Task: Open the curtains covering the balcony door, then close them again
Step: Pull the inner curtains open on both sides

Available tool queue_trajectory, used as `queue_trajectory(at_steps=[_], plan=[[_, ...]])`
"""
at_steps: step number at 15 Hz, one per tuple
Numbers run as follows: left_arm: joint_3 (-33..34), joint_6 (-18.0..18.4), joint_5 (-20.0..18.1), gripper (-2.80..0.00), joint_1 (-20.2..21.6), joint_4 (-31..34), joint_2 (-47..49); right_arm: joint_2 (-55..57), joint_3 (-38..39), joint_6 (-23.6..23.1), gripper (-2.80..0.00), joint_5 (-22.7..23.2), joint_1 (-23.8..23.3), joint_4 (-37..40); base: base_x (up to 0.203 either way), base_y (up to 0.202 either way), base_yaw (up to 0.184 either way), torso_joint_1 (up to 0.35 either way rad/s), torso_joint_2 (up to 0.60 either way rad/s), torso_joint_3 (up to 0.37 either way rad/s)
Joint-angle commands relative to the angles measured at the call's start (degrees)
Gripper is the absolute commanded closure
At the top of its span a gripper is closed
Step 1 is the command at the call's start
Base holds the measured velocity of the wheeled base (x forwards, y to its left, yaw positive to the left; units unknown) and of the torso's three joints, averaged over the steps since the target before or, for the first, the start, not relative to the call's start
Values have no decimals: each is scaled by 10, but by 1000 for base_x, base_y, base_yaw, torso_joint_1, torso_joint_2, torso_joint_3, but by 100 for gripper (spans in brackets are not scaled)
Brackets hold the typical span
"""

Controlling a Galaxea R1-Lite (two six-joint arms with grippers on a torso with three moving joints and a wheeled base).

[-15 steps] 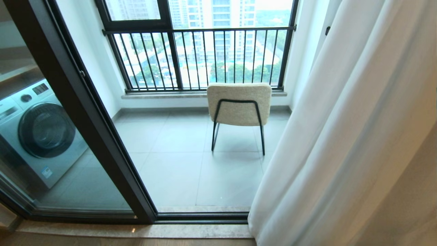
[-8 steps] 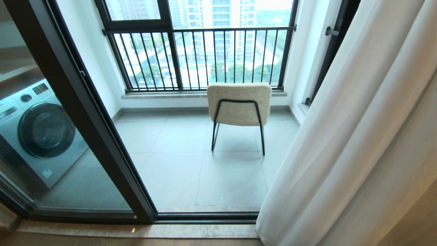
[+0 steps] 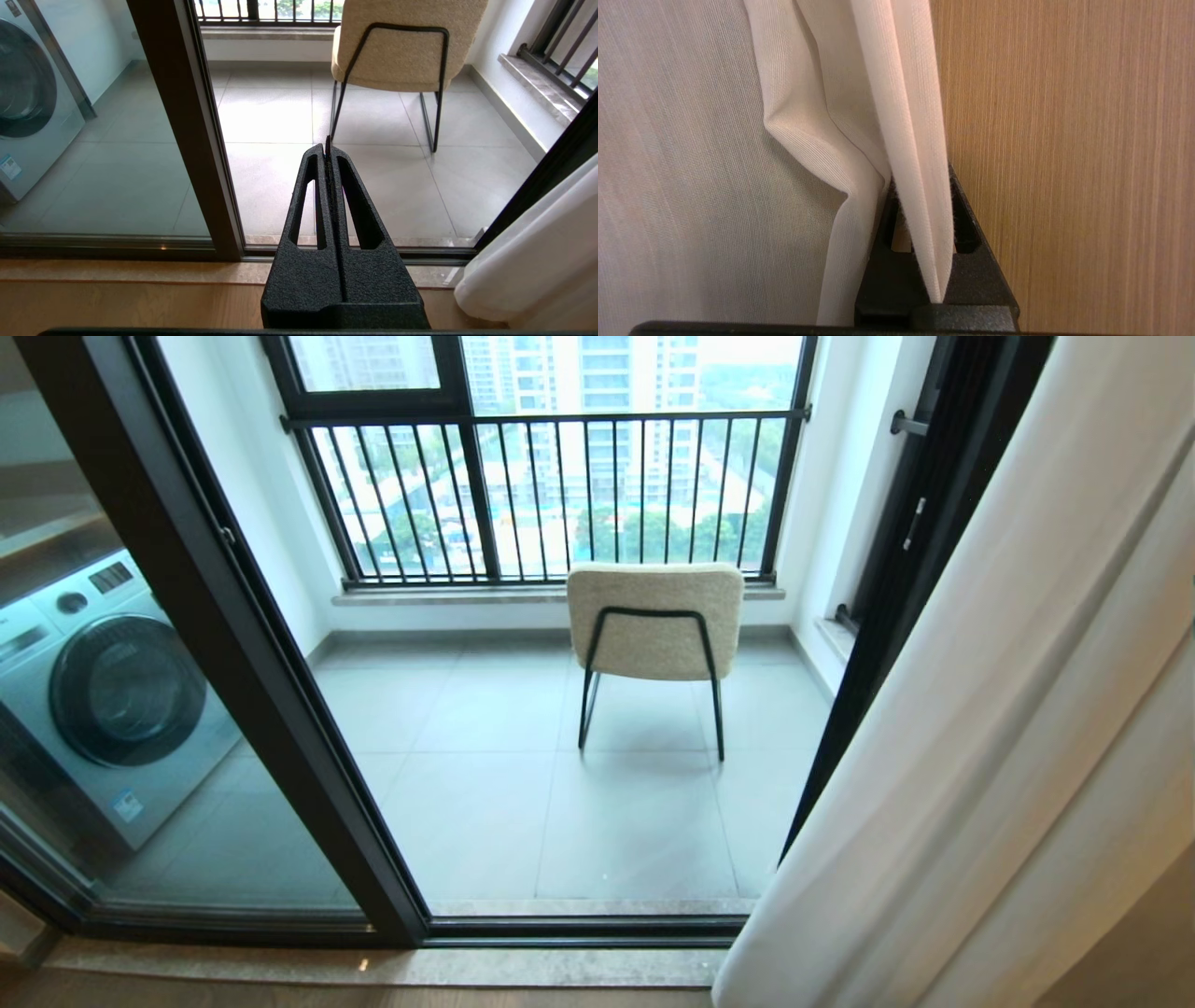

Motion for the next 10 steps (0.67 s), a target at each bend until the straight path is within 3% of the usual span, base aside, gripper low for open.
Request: queue_trajectory(at_steps=[1,6,10], plan=[[0,-1,0,0,0,0,0,8,2,1,0,-1,-4,2,0,0,0,0,0,0],[0,-1,0,0,0,0,0,-67,59,7,0,5,-3,4,0,0,0,0,0,0],[0,-1,0,0,0,0,0,-180,181,33,0,71,-3,2,0,0,0,0,0,0]])
